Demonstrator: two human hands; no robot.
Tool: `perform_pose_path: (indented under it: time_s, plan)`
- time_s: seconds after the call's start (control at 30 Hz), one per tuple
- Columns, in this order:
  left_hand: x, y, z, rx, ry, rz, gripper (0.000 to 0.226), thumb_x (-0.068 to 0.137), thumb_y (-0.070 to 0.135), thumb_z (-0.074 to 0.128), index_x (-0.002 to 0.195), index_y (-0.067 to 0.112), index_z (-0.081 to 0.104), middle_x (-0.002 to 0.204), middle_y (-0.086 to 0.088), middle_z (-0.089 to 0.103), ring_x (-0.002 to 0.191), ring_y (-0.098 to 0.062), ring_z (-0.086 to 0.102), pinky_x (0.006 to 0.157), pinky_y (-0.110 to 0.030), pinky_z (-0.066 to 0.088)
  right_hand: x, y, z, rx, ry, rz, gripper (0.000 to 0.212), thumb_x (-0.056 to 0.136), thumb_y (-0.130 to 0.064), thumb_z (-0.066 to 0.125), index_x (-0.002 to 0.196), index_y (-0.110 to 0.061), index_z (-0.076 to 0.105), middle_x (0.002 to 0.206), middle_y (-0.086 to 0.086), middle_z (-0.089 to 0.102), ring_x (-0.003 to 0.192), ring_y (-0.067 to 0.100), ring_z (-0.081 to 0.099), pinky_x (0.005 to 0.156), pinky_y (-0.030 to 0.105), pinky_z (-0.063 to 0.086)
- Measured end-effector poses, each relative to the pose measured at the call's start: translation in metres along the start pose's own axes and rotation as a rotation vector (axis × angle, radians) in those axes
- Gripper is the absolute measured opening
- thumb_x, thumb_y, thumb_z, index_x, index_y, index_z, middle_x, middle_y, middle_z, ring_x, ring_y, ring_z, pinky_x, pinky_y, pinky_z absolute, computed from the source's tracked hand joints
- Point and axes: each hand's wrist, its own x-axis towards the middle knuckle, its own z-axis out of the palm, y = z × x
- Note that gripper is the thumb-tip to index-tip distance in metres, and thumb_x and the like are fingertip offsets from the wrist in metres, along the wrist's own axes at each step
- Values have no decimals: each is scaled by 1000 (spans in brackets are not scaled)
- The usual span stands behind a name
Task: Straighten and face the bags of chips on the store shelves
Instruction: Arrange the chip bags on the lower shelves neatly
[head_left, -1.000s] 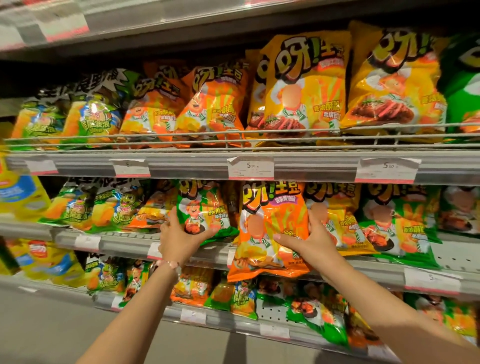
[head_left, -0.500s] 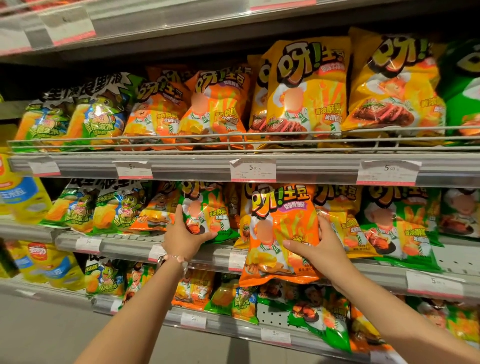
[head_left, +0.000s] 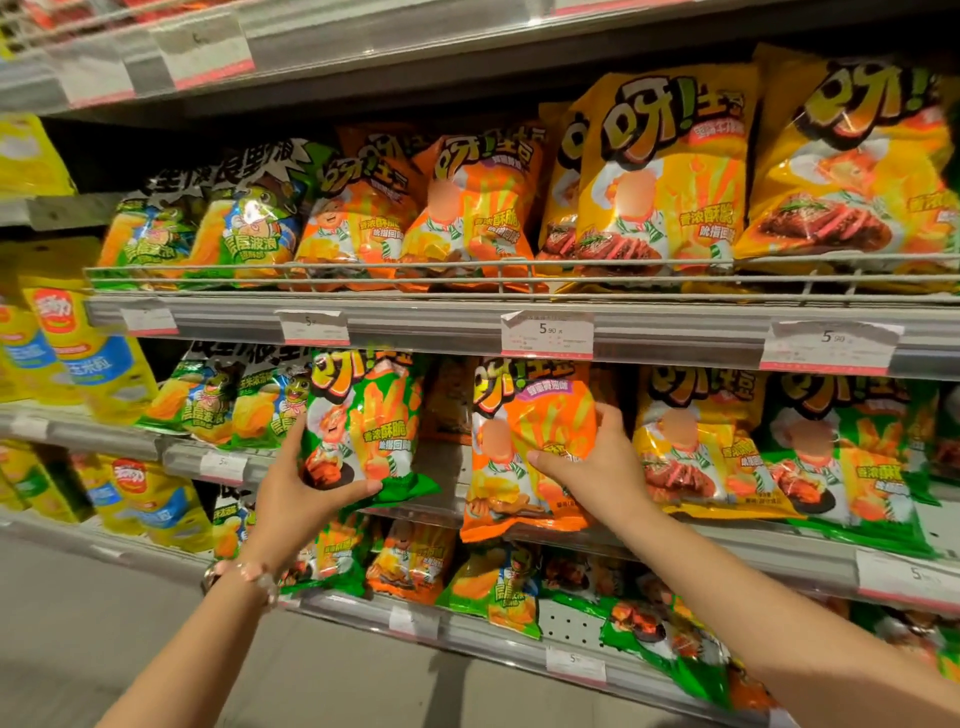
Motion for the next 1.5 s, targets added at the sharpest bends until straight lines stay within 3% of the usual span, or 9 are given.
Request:
perform_pose_path:
  time_s: [0.23, 0.47, 0.6, 0.73, 0.97, 1.07, 1.17, 1.3, 1.5]
  plan:
    - [-19, -12, -39, -44, 35, -46, 127, 36, 43, 92, 147, 32, 31, 138, 4, 50, 127, -18, 48, 106, -44, 41, 28, -29, 66, -35, -5, 45, 81, 76, -45, 75, 130, -4, 31, 128, 16, 52, 117, 35, 52, 91, 42, 48]
    - [-37, -17, -45, -100, 20, -15, 120, 38, 35, 90, 145, 32, 36, 130, 6, 55, 120, -16, 53, 98, -35, 44, 50, -37, 110, -168, 42, 21, 83, 80, -54, 66, 135, 0, 36, 134, 18, 44, 122, 32, 47, 90, 36, 44]
    - [-44, -20, -39, -119, 8, -8, 133, 30, 50, 94, 147, 32, 34, 136, 6, 53, 122, -14, 52, 102, -38, 44, 55, -29, 124, -285, 87, 94, 74, 79, -58, 65, 123, -3, 42, 118, 14, 59, 111, 33, 57, 75, 41, 52]
    - [-49, -16, -29, -105, -3, 15, 127, 35, 33, 93, 147, 30, 33, 136, 10, 48, 123, -10, 46, 102, -34, 40, 56, -21, 127, -326, 44, 132, 69, 84, -53, 63, 125, -3, 39, 114, 13, 63, 103, 32, 62, 65, 36, 48]
    - [-54, -3, 2, -95, 6, 68, 109, 52, 12, 91, 140, 37, 33, 112, 34, 44, 102, 14, 48, 89, -13, 40, 45, -34, 100, -31, -126, 124, 83, 91, -46, 55, 149, -4, 13, 148, 17, 35, 133, 33, 40, 102, 39, 38]
    - [-62, -1, 19, -102, -27, 61, 118, 47, 23, 94, 145, 33, 31, 128, 22, 42, 119, 3, 42, 100, -23, 37, 7, -38, 73, 279, -99, 22, 65, 97, -44, 42, 149, -14, 19, 152, 9, 32, 137, 24, 34, 110, 35, 30]
    - [-76, -1, 42, -58, -71, 81, 130, 35, 49, 94, 146, 38, 28, 136, 21, 40, 128, -1, 37, 104, -26, 34, -34, -33, 42, 412, -201, 42, 74, 92, -46, 51, 150, -19, 14, 151, 6, 31, 136, 20, 35, 110, 35, 31]
    - [-95, 16, 77, -50, -106, 151, 117, 41, 39, 87, 140, 41, 24, 128, 38, 32, 123, 14, 32, 92, 0, 27, -57, -16, 11, 403, -272, 123, 103, 78, -44, 73, 151, -23, 3, 153, -1, 28, 139, 18, 31, 114, 39, 29]
    - [-118, 44, 131, -46, -166, 194, 117, 45, 43, 85, 141, 42, 18, 129, 41, 23, 115, 36, 19, 89, 8, 21, -66, 1, -34, 385, -162, 122, 119, 64, -37, 86, 150, -23, 4, 145, -8, 37, 133, 9, 36, 107, 27, 31]
